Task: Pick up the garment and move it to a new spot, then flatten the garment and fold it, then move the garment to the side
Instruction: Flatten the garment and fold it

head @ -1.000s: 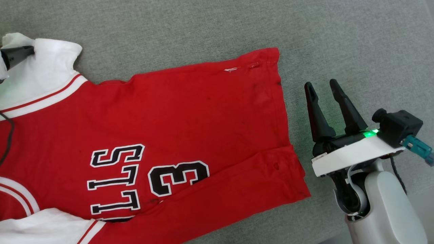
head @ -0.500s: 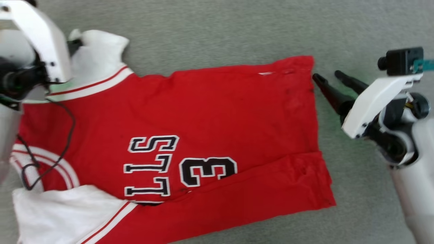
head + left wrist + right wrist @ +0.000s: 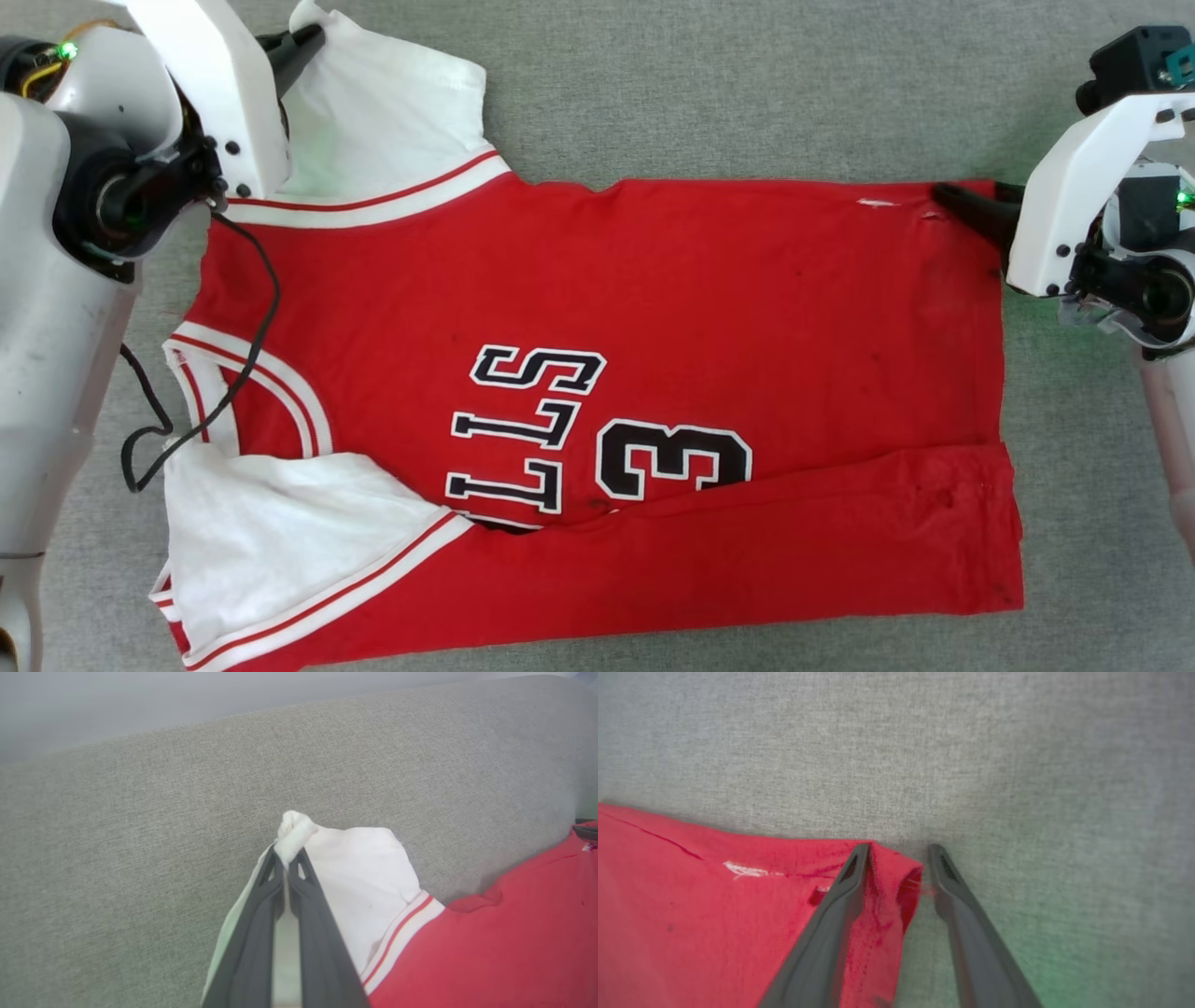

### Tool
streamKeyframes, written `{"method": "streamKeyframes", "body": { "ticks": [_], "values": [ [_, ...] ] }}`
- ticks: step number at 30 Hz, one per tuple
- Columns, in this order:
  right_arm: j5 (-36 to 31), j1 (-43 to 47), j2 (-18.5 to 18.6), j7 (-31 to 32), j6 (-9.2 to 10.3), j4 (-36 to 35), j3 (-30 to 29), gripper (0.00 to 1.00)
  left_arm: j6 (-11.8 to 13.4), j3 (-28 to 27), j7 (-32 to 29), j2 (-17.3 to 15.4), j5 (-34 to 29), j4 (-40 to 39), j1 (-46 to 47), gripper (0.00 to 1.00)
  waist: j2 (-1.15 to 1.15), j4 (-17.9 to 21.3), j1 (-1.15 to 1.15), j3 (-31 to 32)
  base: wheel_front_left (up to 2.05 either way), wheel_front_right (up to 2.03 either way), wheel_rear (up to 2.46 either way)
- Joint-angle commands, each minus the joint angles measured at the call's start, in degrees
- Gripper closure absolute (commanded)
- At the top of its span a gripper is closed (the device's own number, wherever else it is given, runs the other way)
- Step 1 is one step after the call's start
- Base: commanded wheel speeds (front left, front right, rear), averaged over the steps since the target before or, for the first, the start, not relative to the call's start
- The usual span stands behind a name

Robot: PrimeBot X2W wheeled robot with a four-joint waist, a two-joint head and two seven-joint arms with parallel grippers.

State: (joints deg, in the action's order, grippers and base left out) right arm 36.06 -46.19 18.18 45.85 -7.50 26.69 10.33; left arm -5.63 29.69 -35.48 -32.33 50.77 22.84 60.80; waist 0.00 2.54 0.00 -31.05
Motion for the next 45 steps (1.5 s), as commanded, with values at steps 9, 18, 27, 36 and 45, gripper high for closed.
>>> {"method": "streamKeyframes", "body": {
  "ticks": [9, 18, 27, 36, 45],
  "values": [
    [-4.61, 2.55, 0.42, -4.81, 0.01, -1.95, -0.21, 1.00, 0.39, -1.75, 7.65, 0.21, 0.62, -0.84, -6.09, 1.00, 0.00, -1.86, 0.00, 4.73, 0.00, 0.00, 0.00],
    [-6.57, 11.41, 0.72, -11.71, 0.02, -7.86, -5.63, 1.00, 3.76, -8.09, 19.39, -2.08, 4.63, -7.83, -23.71, 1.00, 0.00, -3.83, 0.00, 12.57, 0.00, 0.00, 0.00],
    [-6.21, 26.04, -2.22, -14.66, 0.03, -12.46, -10.29, 1.00, 8.30, -10.66, 24.63, -2.76, 8.46, -14.94, -46.06, 1.00, 0.00, -4.82, 0.00, 18.03, 0.00, 0.00, 0.00],
    [-5.55, 38.10, -6.76, -16.81, 0.03, -11.46, -12.08, 0.68, 11.48, -11.26, 26.75, 0.24, 12.77, -14.06, -59.62, 0.85, 0.00, -3.29, 0.00, 20.75, 0.00, 0.00, 0.00],
    [-4.42, 41.63, -6.54, -23.63, 0.04, -11.42, -9.81, 0.00, 13.15, -10.86, 35.82, 2.90, 7.44, -10.62, -59.13, 0.00, 0.00, -1.19, 0.00, 22.53, 0.00, 0.00, 0.00]
  ]
}}
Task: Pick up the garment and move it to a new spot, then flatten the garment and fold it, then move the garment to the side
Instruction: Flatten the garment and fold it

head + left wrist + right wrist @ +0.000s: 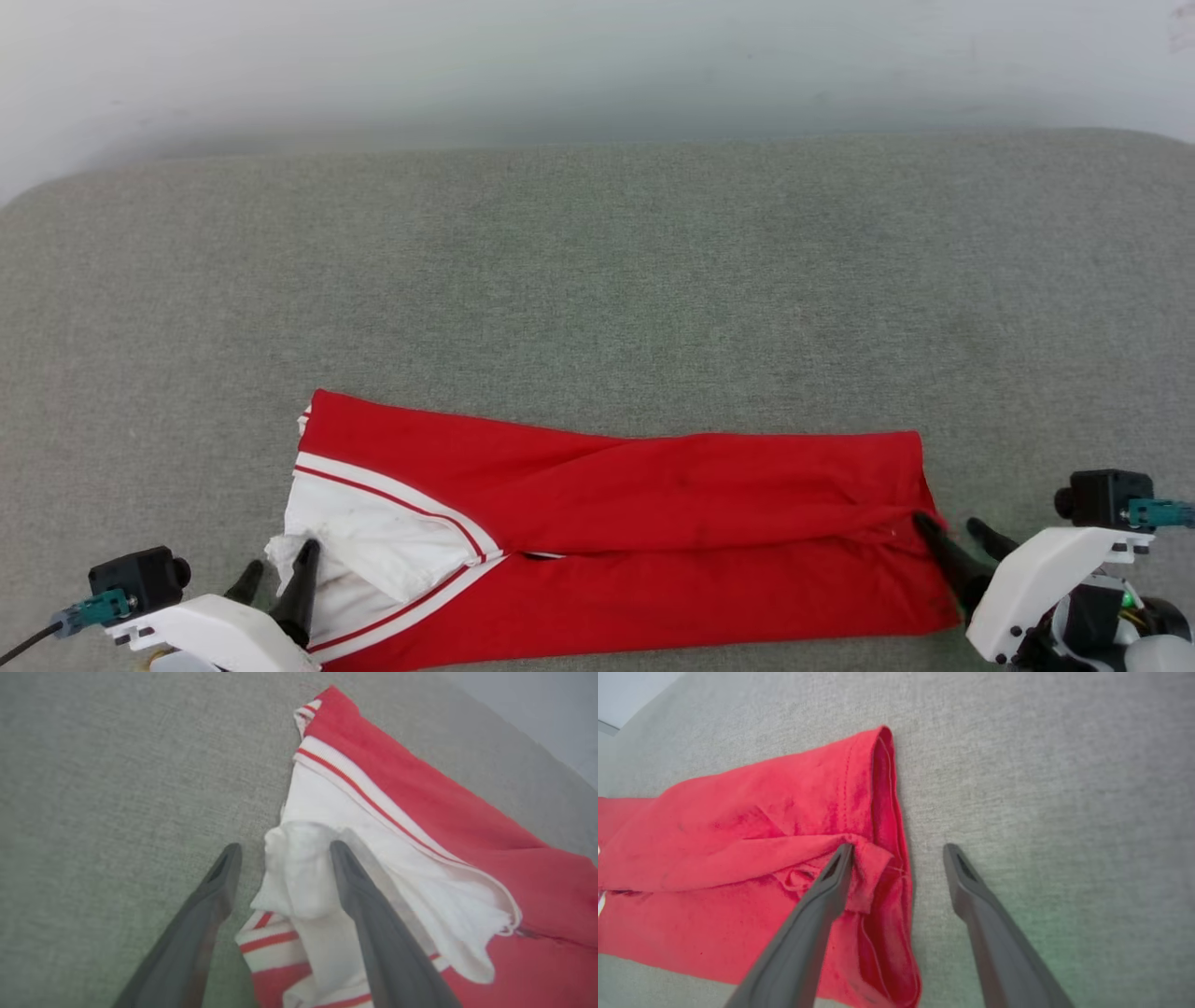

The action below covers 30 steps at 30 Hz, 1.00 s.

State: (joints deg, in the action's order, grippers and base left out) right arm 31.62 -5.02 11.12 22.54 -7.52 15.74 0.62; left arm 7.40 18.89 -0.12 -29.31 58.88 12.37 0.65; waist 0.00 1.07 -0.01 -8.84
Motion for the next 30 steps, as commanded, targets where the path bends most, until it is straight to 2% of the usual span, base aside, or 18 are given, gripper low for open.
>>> {"method": "streamKeyframes", "body": {
  "ticks": [1, 11, 13, 17, 23, 30],
  "values": [
    [0.11, 0.14, 0.87, -0.21, 0.05, -1.32, -0.37, 0.00, 0.08, 0.13, 1.52, 0.10, -1.36, -0.62, 1.33, 0.00, 0.00, 0.38, 0.01, 0.46, 0.00, 0.00, 0.00],
    [0.59, -1.23, 3.19, 7.86, 0.05, -8.05, -5.34, 0.00, 1.97, 1.81, 11.56, 0.60, -11.27, -8.03, 5.00, 0.00, 0.00, -0.70, 0.01, 1.59, 0.00, 0.00, 0.00],
    [0.23, -1.95, 2.81, 14.75, 0.05, -9.51, -6.84, 0.00, 3.56, 1.86, 14.11, 1.67, -16.15, -11.51, 6.40, 0.00, 0.00, -2.35, 0.01, 1.15, 0.00, 0.00, 0.00],
    [-0.23, -2.40, 1.97, 18.91, 0.05, -9.82, -7.12, 0.00, 4.40, 1.58, 15.00, 2.77, -19.47, -13.77, 7.01, 0.00, 0.00, -3.70, 0.01, 0.16, 0.00, 0.00, 0.00],
    [-0.50, -2.77, -0.57, 23.69, 0.05, -7.34, -7.56, 0.00, 4.57, 1.03, 15.36, 4.82, -25.16, -17.00, 7.36, 0.00, 0.00, -6.67, 0.01, -2.54, 0.00, 0.00, 0.00],
    [1.76, -1.71, -4.18, 29.01, 0.05, 1.31, -4.55, 0.00, 3.39, -0.18, 15.38, 6.86, -28.66, -17.82, 5.82, 0.00, 0.00, -7.55, 0.01, -3.85, 0.00, 0.00, 0.00]
  ]
}}
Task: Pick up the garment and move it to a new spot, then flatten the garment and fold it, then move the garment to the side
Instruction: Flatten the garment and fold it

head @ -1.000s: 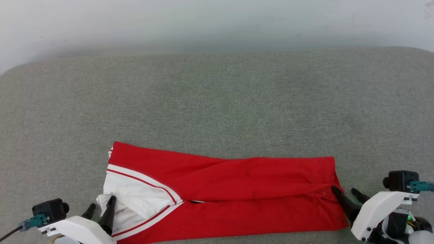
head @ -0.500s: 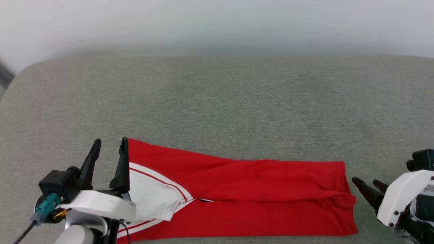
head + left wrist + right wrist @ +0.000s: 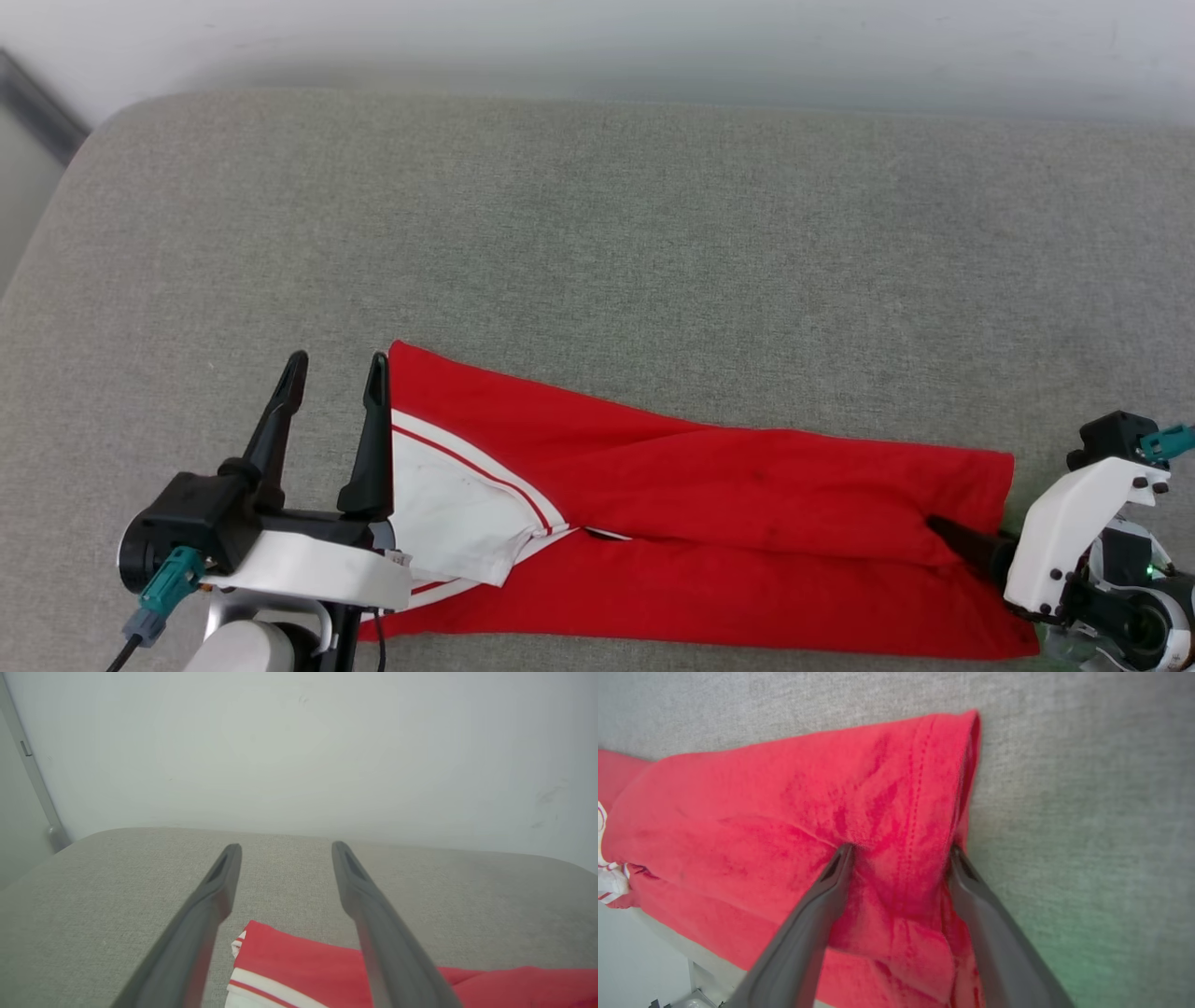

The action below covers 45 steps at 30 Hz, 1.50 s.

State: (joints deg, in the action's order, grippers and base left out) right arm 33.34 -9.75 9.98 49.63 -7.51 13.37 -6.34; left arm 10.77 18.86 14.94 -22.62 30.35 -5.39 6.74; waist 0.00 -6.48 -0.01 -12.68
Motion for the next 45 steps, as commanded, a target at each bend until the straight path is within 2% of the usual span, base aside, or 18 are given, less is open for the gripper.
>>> {"method": "streamKeyframes", "body": {
  "ticks": [1, 2, 15, 22, 25, 27, 31, 34, 38, 41, 45],
  "values": [
    [1.00, 3.20, -3.77, 2.79, 0.03, 4.42, 3.02, 0.67, -0.14, -0.19, 0.33, 0.25, -0.36, 0.21, -0.42, 0.00, 0.00, -0.03, 0.01, 0.07, 0.00, 0.00, 0.00],
    [1.64, 3.15, -4.29, 2.87, 0.02, 4.56, 3.18, 1.00, -0.31, -0.26, 0.33, 0.31, -0.55, 0.45, -0.51, 0.00, 0.00, 0.02, 0.01, 0.14, 0.00, 0.00, 0.00],
    [0.48, -2.62, 1.46, -0.49, 0.04, 0.50, 0.45, 1.00, 0.26, -1.19, 0.31, -0.26, -1.34, 3.27, -3.13, 0.00, 0.00, 3.46, 0.01, 3.44, 0.00, 0.00, 0.00],
    [-1.31, -3.21, 4.38, 0.02, 0.05, 1.62, -8.70, 1.00, 1.23, -1.02, -0.36, -0.78, -1.77, 2.62, -4.24, 0.00, 0.00, 5.90, 0.01, 4.62, 0.00, 0.00, 0.00],
    [-2.54, -3.60, 4.38, 0.48, 0.04, 1.79, -14.11, 1.00, 1.24, -0.77, -0.56, -0.91, -1.78, 2.34, -4.36, 0.00, 0.00, 6.58, 0.01, 4.66, 0.00, 0.00, 0.00],
    [-2.18, -4.35, 2.87, 1.58, 0.04, 1.37, -16.64, 1.00, 1.32, -0.62, -0.71, -0.86, -1.73, 2.21, -4.40, 0.00, 0.00, 7.07, 0.01, 4.58, 0.00, 0.00, 0.00],
    [2.71, -5.19, -1.87, 7.37, 0.03, 0.94, -19.72, 1.00, 1.12, -0.25, -0.86, -0.79, -1.50, 2.15, -4.43, 0.00, 0.00, 7.60, 0.01, 4.53, 0.00, 0.00, 0.00],
    [7.22, -4.27, -4.84, 12.68, 0.03, 0.03, -19.91, 1.00, 0.91, 0.07, -0.87, -0.65, -1.38, 2.33, -4.15, 0.00, 0.00, 7.46, 0.01, 4.65, 0.00, 0.00, 0.00],
    [16.41, -3.11, -6.88, 18.24, 0.03, -0.54, -18.87, 1.00, 0.62, 0.54, -0.96, -0.57, -1.38, 2.63, -3.68, 0.00, 0.00, 6.97, 0.01, 5.02, 0.00, 0.00, 0.00],
    [26.77, -2.94, -7.27, 19.51, 0.03, 1.46, -13.78, 1.00, 0.47, 1.04, -1.13, -0.55, -1.47, 2.90, -3.51, 0.00, 0.00, 6.32, 0.01, 5.45, 0.00, 0.00, 0.00],
    [36.32, -3.07, -7.14, 15.99, 0.03, 2.45, -3.39, 1.00, -0.10, 2.16, -1.83, -0.40, -1.67, 3.34, -2.60, 0.00, 0.00, 4.96, 0.01, 6.06, 0.00, 0.00, 0.00]
  ]
}}
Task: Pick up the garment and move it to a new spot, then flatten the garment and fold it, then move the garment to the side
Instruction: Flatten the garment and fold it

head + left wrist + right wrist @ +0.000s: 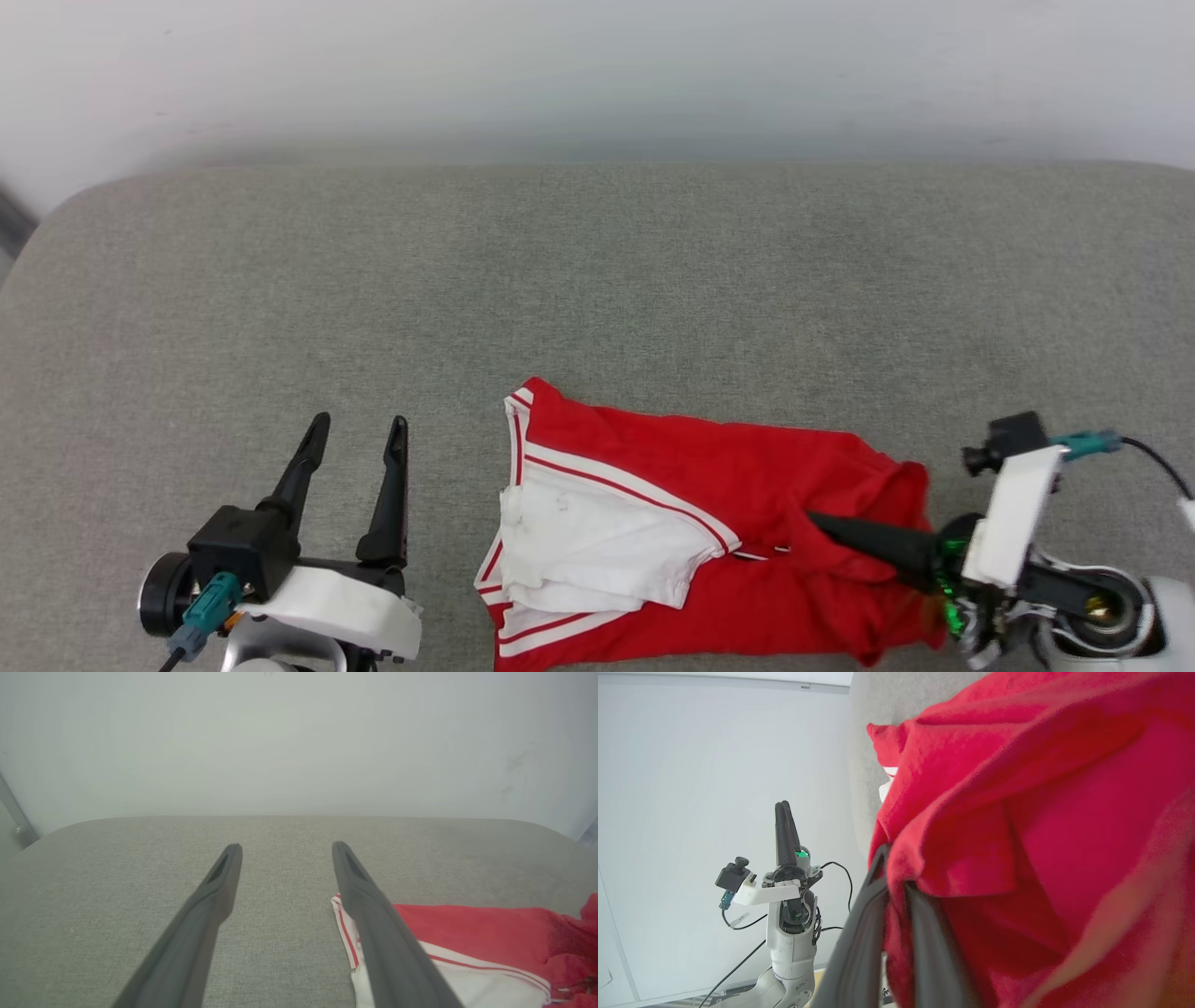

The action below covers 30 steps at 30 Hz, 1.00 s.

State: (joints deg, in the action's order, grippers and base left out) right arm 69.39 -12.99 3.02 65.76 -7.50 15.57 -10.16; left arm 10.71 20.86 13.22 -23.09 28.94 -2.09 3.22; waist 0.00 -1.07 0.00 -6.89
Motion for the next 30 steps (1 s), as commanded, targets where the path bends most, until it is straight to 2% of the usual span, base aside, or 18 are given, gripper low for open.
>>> {"method": "streamKeyframes", "body": {
  "ticks": [1, 5, 6, 12, 17, 18, 19, 20, 25, 30],
  "values": [
    [2.05, 0.02, -0.19, -1.64, 0.02, 0.31, 3.32, 1.00, -0.24, 0.42, -0.26, 0.10, -0.31, 0.10, 1.09, 0.00, 0.00, -0.86, 0.00, 0.44, 0.00, 0.00, 0.00],
    [5.48, -1.70, -0.15, -8.32, 0.02, 1.27, 13.62, 1.00, -0.97, 1.48, -0.78, 0.53, -0.33, 0.67, 2.04, 0.00, 0.00, -2.84, 0.00, 0.76, 0.00, 0.00, 0.00],
    [7.80, -3.58, -0.16, -14.15, 0.02, 3.09, 20.11, 1.00, -1.47, 2.09, -0.58, 1.18, -0.09, 1.28, 2.65, 0.00, 0.00, -4.58, 0.00, 0.73, 0.00, 0.00, 0.00],
    [7.20, -8.54, -0.10, -26.39, 0.01, 7.15, 29.88, 1.00, -2.50, 3.18, -0.15, 2.21, 0.02, 2.91, 4.25, 0.00, 0.00, -7.34, 0.00, -0.41, 0.00, 0.00, 0.00],
    [5.87, -10.59, -0.09, -31.07, 0.01, 10.87, 34.58, 1.00, -3.03, 3.43, 0.27, 2.86, 0.17, 4.17, 5.14, 0.00, 0.00, -8.18, 0.00, -1.30, 0.00, 0.00, 0.00],
    [5.83, -11.00, -0.11, -31.94, 0.01, 11.49, 35.55, 0.65, -3.11, 3.46, 0.44, 3.01, 0.19, 4.44, 5.35, 0.00, 0.00, -8.26, 0.00, -1.43, 0.00, 0.00, 0.00],
    [6.03, -11.28, -0.13, -32.87, 0.01, 11.98, 36.22, 0.09, -3.21, 3.44, 0.60, 3.09, 0.21, 4.74, 5.51, 0.00, 0.00, -8.28, 0.00, -1.55, 0.00, 0.00, 0.00],
    [5.88, -11.68, -0.12, -33.73, 0.01, 12.43, 36.97, 0.00, -3.36, 3.41, 0.67, 3.12, 0.24, 5.02, 5.60, 0.00, 0.00, -8.23, 0.00, -1.66, 0.00, 0.00, 0.00],
    [4.19, -14.33, 0.26, -37.12, 0.01, 11.72, 40.00, 0.00, -3.73, 3.13, 1.07, 3.12, 0.20, 6.02, 6.00, 0.00, 0.00, -7.12, 0.00, -1.97, 0.00, 0.00, 0.00],
    [-2.38, -17.46, 4.68, -40.32, 0.01, 6.99, 45.89, 0.00, -3.80, 2.87, 1.23, 2.84, -0.02, 6.60, 6.21, 0.00, 0.00, -5.48, 0.00, -1.76, 0.00, 0.00, 0.00]
  ]
}}
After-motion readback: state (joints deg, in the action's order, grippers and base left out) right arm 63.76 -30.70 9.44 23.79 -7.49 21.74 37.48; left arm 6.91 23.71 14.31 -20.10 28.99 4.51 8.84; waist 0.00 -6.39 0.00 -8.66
